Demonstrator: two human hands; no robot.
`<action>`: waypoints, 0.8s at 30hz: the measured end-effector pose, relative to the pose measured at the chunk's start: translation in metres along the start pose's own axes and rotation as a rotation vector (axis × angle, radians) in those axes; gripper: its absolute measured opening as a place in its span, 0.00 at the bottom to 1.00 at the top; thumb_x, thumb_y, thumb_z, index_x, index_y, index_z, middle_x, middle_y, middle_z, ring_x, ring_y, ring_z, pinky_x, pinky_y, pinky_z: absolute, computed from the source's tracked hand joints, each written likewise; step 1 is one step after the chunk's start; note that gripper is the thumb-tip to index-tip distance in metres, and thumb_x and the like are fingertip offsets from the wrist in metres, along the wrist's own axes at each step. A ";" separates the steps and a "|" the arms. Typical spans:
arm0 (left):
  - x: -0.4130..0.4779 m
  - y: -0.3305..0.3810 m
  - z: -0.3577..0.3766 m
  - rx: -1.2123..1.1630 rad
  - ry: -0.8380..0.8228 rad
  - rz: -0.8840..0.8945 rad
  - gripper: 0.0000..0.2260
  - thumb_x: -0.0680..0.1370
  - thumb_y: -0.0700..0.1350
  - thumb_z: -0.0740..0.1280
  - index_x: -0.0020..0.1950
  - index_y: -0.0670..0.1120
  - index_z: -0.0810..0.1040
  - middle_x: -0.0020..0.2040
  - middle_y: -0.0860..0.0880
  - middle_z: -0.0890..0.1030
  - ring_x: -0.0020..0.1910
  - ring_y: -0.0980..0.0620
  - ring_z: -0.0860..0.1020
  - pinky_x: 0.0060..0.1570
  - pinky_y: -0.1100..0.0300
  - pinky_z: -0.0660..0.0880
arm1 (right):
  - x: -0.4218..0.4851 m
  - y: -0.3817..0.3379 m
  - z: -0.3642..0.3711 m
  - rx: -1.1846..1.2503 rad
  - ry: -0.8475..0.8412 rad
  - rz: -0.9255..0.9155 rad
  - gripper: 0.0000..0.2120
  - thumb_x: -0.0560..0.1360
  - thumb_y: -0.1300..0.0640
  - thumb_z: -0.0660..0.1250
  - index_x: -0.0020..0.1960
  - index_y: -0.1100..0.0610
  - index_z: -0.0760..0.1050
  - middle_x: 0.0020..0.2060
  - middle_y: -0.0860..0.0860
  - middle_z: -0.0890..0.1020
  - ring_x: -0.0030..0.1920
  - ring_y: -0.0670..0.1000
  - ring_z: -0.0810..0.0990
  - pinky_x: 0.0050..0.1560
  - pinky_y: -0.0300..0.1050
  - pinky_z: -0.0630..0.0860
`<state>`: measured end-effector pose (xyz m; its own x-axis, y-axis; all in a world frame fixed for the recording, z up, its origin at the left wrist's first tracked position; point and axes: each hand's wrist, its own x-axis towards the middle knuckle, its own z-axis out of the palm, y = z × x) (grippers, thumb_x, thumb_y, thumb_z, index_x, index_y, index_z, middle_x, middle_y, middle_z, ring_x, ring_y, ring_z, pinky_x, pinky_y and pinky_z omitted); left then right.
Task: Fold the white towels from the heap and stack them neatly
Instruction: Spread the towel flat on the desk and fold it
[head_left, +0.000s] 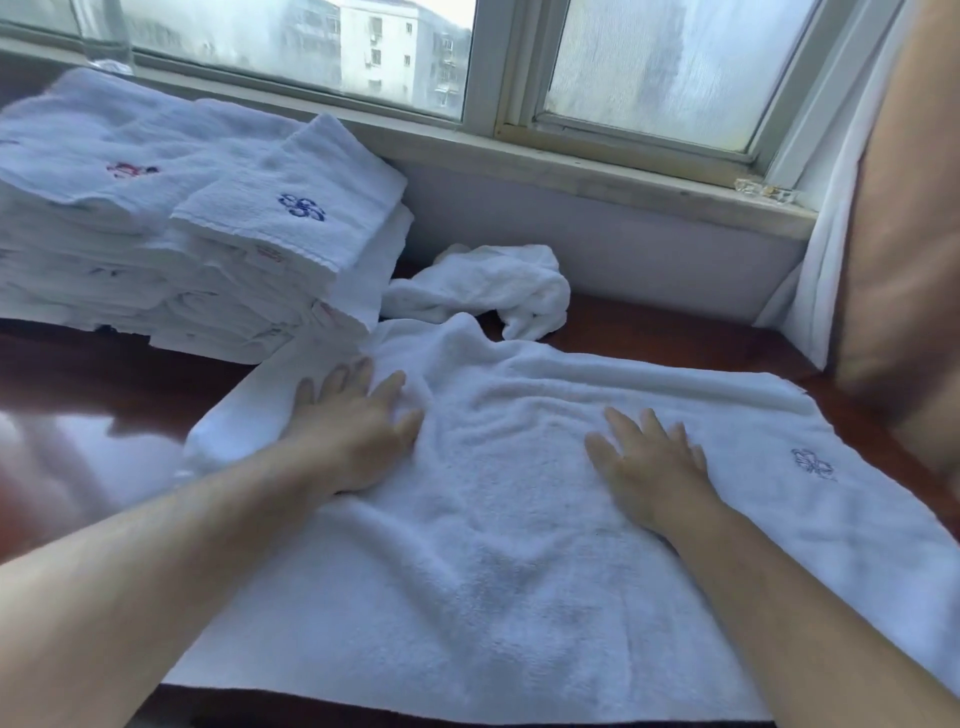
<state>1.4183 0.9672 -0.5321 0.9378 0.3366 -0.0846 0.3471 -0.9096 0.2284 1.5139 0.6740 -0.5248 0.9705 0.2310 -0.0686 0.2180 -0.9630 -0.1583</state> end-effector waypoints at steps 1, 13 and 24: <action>0.000 0.001 0.000 0.008 -0.001 -0.001 0.29 0.81 0.65 0.47 0.81 0.60 0.48 0.82 0.50 0.43 0.80 0.48 0.42 0.77 0.43 0.40 | 0.002 0.012 0.003 -0.003 -0.033 0.031 0.29 0.80 0.34 0.44 0.80 0.39 0.51 0.82 0.49 0.49 0.81 0.59 0.45 0.77 0.58 0.44; 0.018 0.147 0.014 -0.024 0.046 0.417 0.28 0.82 0.63 0.50 0.80 0.56 0.55 0.82 0.47 0.52 0.80 0.47 0.49 0.76 0.48 0.49 | 0.023 0.111 -0.016 -0.023 0.037 0.242 0.28 0.80 0.36 0.45 0.79 0.38 0.54 0.81 0.49 0.52 0.79 0.60 0.50 0.76 0.58 0.49; 0.045 0.235 0.064 0.074 -0.006 0.559 0.38 0.71 0.72 0.40 0.80 0.61 0.48 0.82 0.49 0.45 0.81 0.50 0.43 0.77 0.43 0.43 | 0.016 0.214 -0.034 -0.009 0.020 0.449 0.31 0.80 0.34 0.42 0.81 0.41 0.45 0.82 0.46 0.44 0.81 0.56 0.43 0.78 0.58 0.42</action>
<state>1.5422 0.7534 -0.5447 0.9790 -0.2023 0.0244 -0.2034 -0.9639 0.1716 1.5798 0.4665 -0.5264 0.9710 -0.2128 -0.1094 -0.2245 -0.9684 -0.1088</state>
